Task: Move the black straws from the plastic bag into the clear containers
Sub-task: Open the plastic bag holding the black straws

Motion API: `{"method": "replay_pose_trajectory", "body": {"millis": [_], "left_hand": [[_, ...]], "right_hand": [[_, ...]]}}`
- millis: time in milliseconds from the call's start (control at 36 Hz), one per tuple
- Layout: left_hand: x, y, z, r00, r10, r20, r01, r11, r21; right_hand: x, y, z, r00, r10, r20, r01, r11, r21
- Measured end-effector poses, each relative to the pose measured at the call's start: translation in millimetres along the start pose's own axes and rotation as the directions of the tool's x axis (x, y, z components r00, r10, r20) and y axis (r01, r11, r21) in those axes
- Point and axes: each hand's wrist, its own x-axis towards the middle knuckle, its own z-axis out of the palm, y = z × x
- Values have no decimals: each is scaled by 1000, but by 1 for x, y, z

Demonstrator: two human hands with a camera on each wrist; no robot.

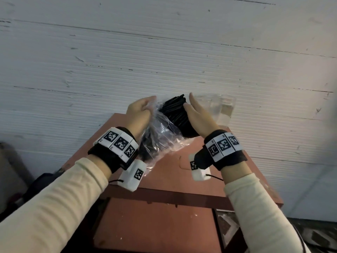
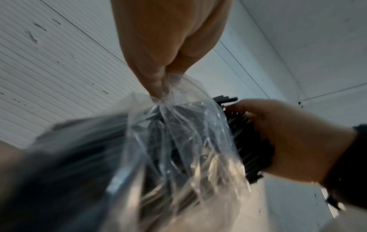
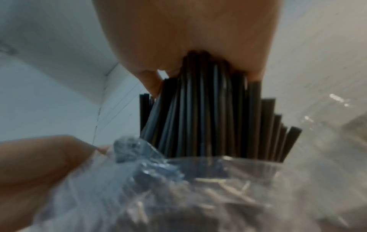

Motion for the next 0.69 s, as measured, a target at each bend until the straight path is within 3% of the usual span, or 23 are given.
{"method": "replay_pose_trajectory", "body": {"millis": [167, 222, 333, 472, 694], "left_hand": [[21, 10, -16, 983, 175, -50, -166, 975, 147], [29, 9, -24, 977, 210, -30, -197, 952, 235], [43, 5, -34, 974, 227, 10, -212, 892, 400], [46, 10, -30, 958, 256, 126, -285, 839, 463], [55, 8, -26, 943, 295, 153, -332, 813, 478]], "right_hand": [[5, 10, 21, 960, 54, 274, -112, 973, 202], [8, 11, 25, 965, 93, 245, -149, 964, 219], [14, 2, 40, 994, -18, 108, -9, 969, 247], [33, -8, 69, 997, 7, 76, -21, 983, 185], [45, -4, 85, 988, 39, 149, -82, 951, 299]]}}
